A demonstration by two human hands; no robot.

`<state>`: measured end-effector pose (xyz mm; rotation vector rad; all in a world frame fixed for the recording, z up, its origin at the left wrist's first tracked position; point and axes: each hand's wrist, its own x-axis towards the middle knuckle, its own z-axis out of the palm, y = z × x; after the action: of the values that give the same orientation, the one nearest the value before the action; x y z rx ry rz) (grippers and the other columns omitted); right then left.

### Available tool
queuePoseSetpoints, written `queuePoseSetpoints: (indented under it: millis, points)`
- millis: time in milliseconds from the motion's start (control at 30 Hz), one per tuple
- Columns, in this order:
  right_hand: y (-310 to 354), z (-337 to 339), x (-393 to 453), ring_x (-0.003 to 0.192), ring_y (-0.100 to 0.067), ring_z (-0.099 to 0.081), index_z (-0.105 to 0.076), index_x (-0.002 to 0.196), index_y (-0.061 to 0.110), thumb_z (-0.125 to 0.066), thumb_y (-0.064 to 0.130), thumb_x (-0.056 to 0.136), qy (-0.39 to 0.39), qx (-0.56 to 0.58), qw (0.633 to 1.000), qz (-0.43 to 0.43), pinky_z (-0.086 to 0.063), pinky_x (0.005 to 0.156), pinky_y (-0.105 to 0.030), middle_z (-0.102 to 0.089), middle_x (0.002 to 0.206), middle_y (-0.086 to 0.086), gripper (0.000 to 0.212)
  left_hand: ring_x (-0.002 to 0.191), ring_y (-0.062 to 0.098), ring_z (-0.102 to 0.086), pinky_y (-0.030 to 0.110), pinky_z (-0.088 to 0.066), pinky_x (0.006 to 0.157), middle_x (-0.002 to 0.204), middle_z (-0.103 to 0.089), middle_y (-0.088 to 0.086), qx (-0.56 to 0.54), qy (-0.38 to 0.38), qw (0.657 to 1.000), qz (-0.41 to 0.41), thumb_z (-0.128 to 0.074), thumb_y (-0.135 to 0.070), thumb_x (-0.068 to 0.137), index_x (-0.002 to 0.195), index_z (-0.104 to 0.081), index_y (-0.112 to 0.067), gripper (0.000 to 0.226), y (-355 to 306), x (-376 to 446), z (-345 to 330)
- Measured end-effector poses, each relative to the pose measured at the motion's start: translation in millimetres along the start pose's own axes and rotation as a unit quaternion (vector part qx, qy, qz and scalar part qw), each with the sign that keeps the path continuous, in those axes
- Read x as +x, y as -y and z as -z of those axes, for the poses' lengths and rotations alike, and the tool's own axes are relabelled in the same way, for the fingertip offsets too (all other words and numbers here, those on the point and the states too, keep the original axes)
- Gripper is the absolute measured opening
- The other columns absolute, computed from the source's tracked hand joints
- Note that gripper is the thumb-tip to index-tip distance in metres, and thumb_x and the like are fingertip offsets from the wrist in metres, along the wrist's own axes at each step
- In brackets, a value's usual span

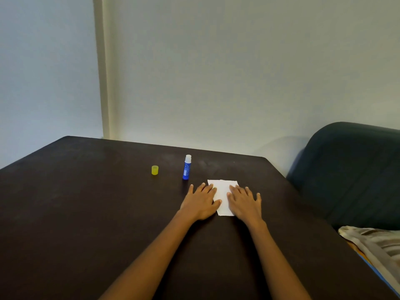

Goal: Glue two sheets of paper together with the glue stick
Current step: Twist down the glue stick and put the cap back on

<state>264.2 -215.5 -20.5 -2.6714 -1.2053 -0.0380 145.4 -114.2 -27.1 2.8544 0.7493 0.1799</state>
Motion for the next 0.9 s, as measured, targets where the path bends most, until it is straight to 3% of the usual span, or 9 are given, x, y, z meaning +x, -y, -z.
queuePoseSetpoints:
  millis: [133,200,300,400,500,600,767,900]
  points:
    - [-2.6,6.3,-5.6,0.146,-0.022,-0.016,-0.027,0.146,0.025,-0.022,0.037,0.101,-0.031,-0.005,0.999,-0.034,-0.003,0.116,-0.054,-0.027,0.155,0.002,0.048,0.145,0.019,-0.010,0.049,-0.004,0.116,0.158,-0.012,0.001,-0.035,-0.012,0.999,0.001,-0.022,-0.046,0.098,0.147,-0.018,-0.018,0.057,-3.3,-5.7,6.0]
    - [0.9,10.8,-8.3,0.144,-0.021,-0.022,-0.034,0.143,0.024,-0.027,0.038,0.100,-0.102,-0.006,0.994,-0.035,-0.008,0.116,-0.051,-0.033,0.153,0.000,0.046,0.141,0.018,-0.024,0.046,-0.016,0.115,0.155,-0.023,0.001,-0.109,-0.077,0.991,0.010,-0.026,-0.043,0.098,0.142,-0.032,-0.018,0.051,-1.9,-13.1,11.2]
    - [21.9,16.2,-5.7,0.131,-0.022,-0.041,-0.048,0.133,0.021,-0.043,0.033,0.096,-0.204,0.055,0.977,0.030,-0.025,0.110,-0.041,-0.050,0.138,-0.005,0.039,0.122,0.015,-0.047,0.034,-0.036,0.100,0.137,-0.046,0.001,-0.195,-0.215,0.956,0.028,-0.038,-0.036,0.097,0.128,-0.047,-0.019,0.036,13.1,-26.9,20.9]
    - [68.1,12.6,4.6,0.129,-0.024,-0.040,-0.044,0.135,0.016,-0.053,0.029,0.092,-0.131,0.200,0.970,0.052,-0.033,0.104,-0.038,-0.047,0.139,-0.007,0.046,0.113,0.015,-0.052,0.029,-0.039,0.092,0.128,-0.050,0.001,-0.207,-0.276,0.937,0.059,-0.047,-0.025,0.094,0.124,-0.048,-0.019,0.030,39.8,-37.6,36.8]
    - [112.4,-0.8,18.6,0.132,-0.027,-0.037,-0.034,0.140,0.011,-0.058,0.037,0.089,-0.055,0.241,0.969,0.019,-0.035,0.104,-0.038,-0.039,0.143,-0.011,0.062,0.114,0.015,-0.052,0.029,-0.039,0.091,0.129,-0.049,0.000,-0.187,-0.292,0.934,0.088,-0.048,-0.022,0.093,0.125,-0.047,-0.019,0.032,67.0,-44.8,42.6]
    - [141.9,-9.8,32.8,0.125,-0.026,-0.044,-0.039,0.135,0.012,-0.058,0.049,0.085,-0.075,0.199,0.977,0.005,-0.037,0.099,-0.038,-0.046,0.135,-0.009,0.065,0.119,0.015,-0.049,0.028,-0.037,0.093,0.131,-0.047,-0.003,-0.183,-0.290,0.935,0.094,-0.048,-0.024,0.093,0.125,-0.046,-0.021,0.033,86.2,-46.2,36.3]
    - [154.7,-17.2,42.3,0.114,-0.021,-0.049,-0.051,0.122,0.016,-0.049,0.046,0.091,-0.112,0.146,0.983,-0.008,-0.036,0.093,-0.035,-0.056,0.123,-0.004,0.043,0.110,0.009,-0.052,0.024,-0.034,0.091,0.128,-0.047,-0.008,-0.224,-0.290,0.927,0.076,-0.048,-0.026,0.093,0.124,-0.045,-0.025,0.031,92.5,-38.9,27.7]
    - [153.4,-14.7,33.5,0.098,-0.020,-0.053,-0.057,0.106,0.017,-0.048,0.039,0.094,-0.173,0.206,0.963,0.031,-0.034,0.086,-0.033,-0.063,0.102,-0.002,0.027,0.115,0.007,-0.049,0.026,-0.036,0.094,0.131,-0.046,-0.009,-0.263,-0.297,0.916,0.060,-0.049,-0.026,0.093,0.127,-0.043,-0.025,0.035,91.2,-39.8,28.1]
